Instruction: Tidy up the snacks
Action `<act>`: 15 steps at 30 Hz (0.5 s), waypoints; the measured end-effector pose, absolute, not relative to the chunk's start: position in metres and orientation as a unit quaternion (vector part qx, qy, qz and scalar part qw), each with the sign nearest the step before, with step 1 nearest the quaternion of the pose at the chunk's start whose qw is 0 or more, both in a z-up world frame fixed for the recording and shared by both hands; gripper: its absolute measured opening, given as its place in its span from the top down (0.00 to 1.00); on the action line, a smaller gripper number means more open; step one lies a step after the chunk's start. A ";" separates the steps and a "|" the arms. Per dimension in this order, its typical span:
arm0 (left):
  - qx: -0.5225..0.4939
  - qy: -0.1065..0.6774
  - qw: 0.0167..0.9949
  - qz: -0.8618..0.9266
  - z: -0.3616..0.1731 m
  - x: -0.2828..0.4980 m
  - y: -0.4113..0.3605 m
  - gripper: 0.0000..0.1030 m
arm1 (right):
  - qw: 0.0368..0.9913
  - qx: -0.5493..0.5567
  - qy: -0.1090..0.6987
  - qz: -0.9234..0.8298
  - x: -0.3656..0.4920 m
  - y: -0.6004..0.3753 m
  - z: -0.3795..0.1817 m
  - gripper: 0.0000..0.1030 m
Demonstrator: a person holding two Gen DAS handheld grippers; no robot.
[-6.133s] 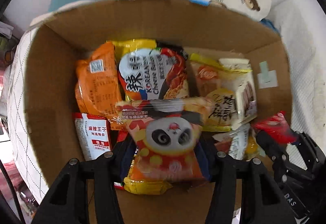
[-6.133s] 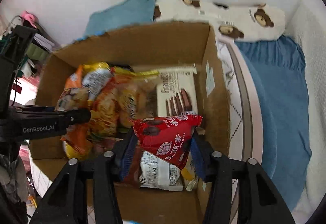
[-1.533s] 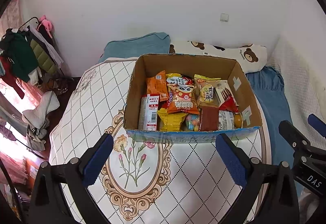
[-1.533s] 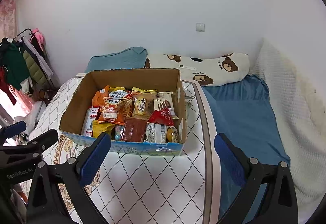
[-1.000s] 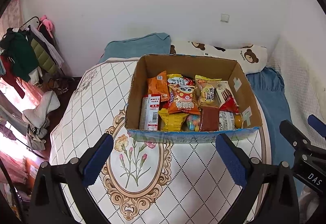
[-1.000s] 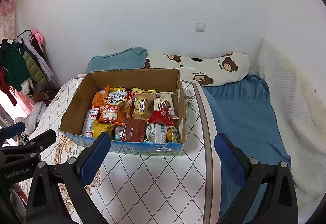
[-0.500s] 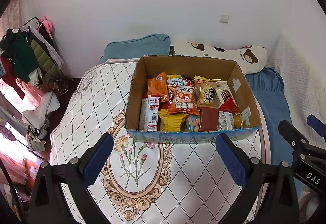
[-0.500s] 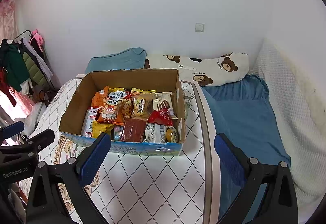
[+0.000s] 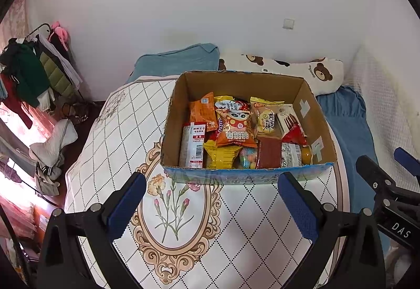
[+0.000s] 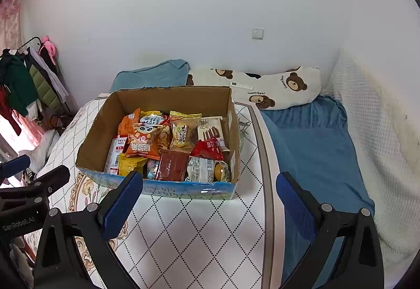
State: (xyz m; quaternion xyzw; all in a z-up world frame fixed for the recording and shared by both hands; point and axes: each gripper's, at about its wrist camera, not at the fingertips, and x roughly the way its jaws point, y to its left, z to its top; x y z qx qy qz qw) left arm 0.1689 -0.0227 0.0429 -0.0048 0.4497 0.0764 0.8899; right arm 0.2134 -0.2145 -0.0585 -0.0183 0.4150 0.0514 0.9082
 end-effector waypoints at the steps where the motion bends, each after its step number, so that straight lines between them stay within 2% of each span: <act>1: -0.005 0.449 0.890 0.078 0.043 0.169 -0.023 0.00 | 0.908 -0.018 0.415 0.052 0.213 -0.214 -0.059 0.00; 15: -0.001 0.447 0.891 0.076 0.044 0.169 -0.022 0.00 | 0.910 -0.016 0.412 0.056 0.213 -0.214 -0.059 0.00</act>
